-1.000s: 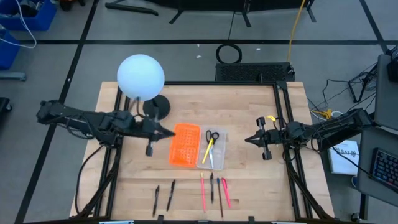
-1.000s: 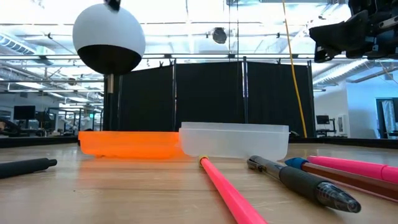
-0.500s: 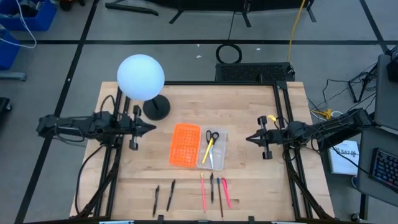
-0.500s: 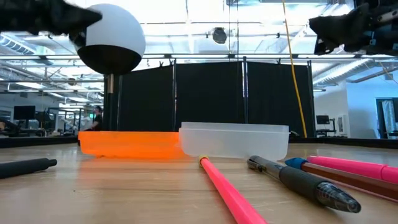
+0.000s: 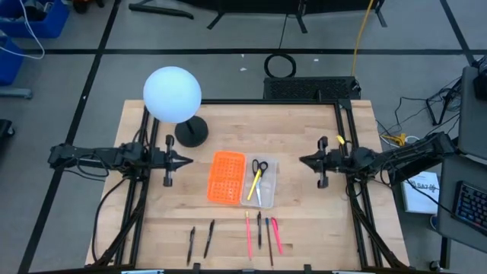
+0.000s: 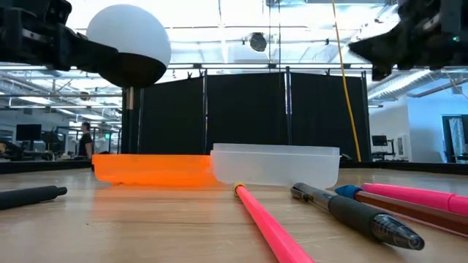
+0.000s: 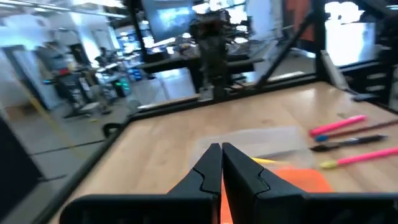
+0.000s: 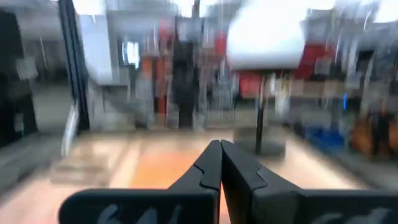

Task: Pick & place school supplies into a supply box
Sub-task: Put the pink pen into the orange supply box

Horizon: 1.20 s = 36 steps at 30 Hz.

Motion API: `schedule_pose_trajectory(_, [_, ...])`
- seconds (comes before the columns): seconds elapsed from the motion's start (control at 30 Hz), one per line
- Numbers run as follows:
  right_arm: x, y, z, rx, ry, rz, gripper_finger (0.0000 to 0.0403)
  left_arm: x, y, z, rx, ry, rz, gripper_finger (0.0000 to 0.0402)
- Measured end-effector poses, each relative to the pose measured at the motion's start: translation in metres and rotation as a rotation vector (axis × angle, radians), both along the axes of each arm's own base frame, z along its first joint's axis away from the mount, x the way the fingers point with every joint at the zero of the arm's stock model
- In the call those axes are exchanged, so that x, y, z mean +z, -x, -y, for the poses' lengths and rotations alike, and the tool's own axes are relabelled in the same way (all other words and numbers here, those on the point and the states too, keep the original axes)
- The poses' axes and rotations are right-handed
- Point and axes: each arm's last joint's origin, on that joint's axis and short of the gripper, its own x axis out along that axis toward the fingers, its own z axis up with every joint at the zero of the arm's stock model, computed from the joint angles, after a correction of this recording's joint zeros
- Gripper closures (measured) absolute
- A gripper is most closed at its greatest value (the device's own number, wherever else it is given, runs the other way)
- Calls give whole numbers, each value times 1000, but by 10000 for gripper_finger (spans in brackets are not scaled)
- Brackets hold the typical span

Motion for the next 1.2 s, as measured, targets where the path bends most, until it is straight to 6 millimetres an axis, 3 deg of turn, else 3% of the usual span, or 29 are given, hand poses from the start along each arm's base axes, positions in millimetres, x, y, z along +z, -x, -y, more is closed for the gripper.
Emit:
schedule_pose_trajectory(0.17, [55,-28,-20,41,-69,-170,403,2,0,-2,84,-2,24,383])
schedule_pose_trajectory(0.37, [106,-82,-70,73,-143,-429,403,9,1,-5,172,13,96,398])
schedule_pose_trajectory(0.6, [122,-150,-144,48,-305,-706,403,14,2,-8,281,117,164,371])
schedule_pose_trajectory(0.73, [116,-171,-183,-57,-440,-867,403,13,2,-8,281,113,152,366])
schedule_pose_trajectory(0.9, [109,-172,-217,-241,-797,-1012,403,13,2,-8,280,117,147,370])
schedule_pose_trajectory(1.03, [81,-168,-246,-353,-1040,-1126,403,10,2,-8,280,142,122,379])
schedule_pose_trajectory(1.2, [50,-162,-266,-534,-1169,-1198,403,9,2,-8,282,106,110,394])
